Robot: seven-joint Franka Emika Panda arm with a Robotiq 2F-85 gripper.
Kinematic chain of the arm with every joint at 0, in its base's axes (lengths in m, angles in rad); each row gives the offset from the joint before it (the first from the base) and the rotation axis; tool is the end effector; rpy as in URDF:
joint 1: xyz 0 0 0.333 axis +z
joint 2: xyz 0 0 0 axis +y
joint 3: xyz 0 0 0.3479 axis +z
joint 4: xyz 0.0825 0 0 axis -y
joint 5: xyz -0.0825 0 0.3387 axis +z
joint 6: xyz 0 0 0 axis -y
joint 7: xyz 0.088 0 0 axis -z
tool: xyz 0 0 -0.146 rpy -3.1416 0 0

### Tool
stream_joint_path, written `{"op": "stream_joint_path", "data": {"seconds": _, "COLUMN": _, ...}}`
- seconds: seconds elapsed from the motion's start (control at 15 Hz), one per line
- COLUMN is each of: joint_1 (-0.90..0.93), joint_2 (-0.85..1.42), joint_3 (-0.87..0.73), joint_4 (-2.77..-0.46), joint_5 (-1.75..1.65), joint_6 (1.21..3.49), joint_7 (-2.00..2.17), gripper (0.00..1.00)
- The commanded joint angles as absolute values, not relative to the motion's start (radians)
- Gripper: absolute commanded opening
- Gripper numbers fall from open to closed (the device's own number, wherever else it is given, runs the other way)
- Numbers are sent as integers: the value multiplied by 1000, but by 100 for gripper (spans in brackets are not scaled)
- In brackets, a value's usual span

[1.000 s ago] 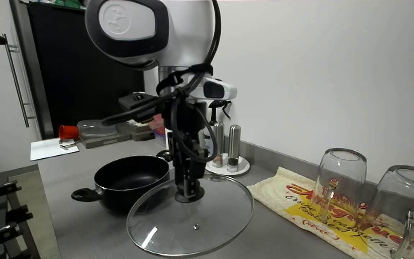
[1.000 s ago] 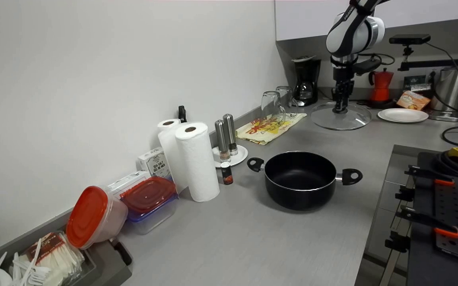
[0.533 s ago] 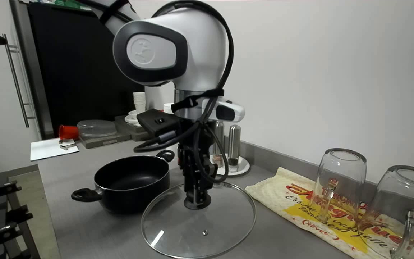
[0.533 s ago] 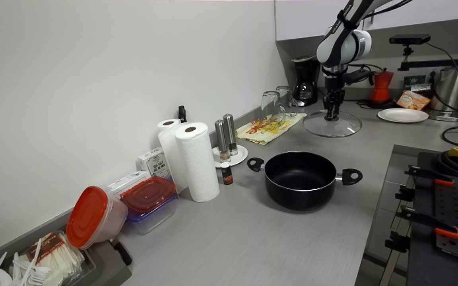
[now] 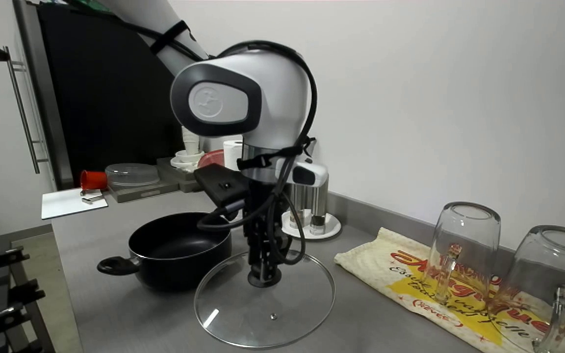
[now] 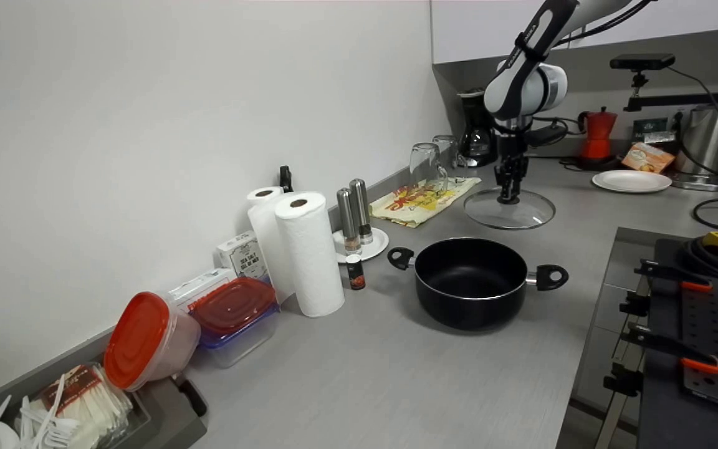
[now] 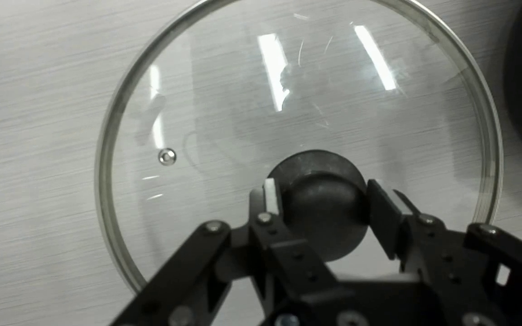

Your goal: Take the lid off the pot and put it on the counter

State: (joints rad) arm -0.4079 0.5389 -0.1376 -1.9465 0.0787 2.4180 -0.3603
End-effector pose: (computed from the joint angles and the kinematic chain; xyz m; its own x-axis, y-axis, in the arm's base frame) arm 0.5160 -0.3059 0.2223 0.9720 -0.2262 -0.0642 -0.2267 -0.9740 -0.0006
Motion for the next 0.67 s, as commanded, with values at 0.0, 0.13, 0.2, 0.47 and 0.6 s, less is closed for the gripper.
{"op": "stream_joint_path", "data": {"seconds": 0.0, "joint_1": -435, "joint_2": 590, "joint_3": -112, "joint_4": -1892, "joint_5": 115, "joint_6": 2415, "joint_7": -387, "gripper": 24}}
{"op": "stream_joint_path", "data": {"seconds": 0.13, "joint_1": -442, "joint_2": 615, "joint_3": -106, "joint_4": -1874, "joint_5": 118, "joint_6": 2415, "joint_7": -386, "gripper": 24}}
{"op": "stream_joint_path", "data": {"seconds": 0.2, "joint_1": -445, "joint_2": 627, "joint_3": -102, "joint_4": -1866, "joint_5": 119, "joint_6": 2417, "joint_7": -387, "gripper": 24}}
{"op": "stream_joint_path", "data": {"seconds": 0.47, "joint_1": -456, "joint_2": 673, "joint_3": -89, "joint_4": -1829, "joint_5": 122, "joint_6": 2426, "joint_7": -385, "gripper": 24}}
{"op": "stream_joint_path", "data": {"seconds": 0.6, "joint_1": -459, "joint_2": 695, "joint_3": -84, "joint_4": -1812, "joint_5": 122, "joint_6": 2433, "joint_7": -382, "gripper": 24}}
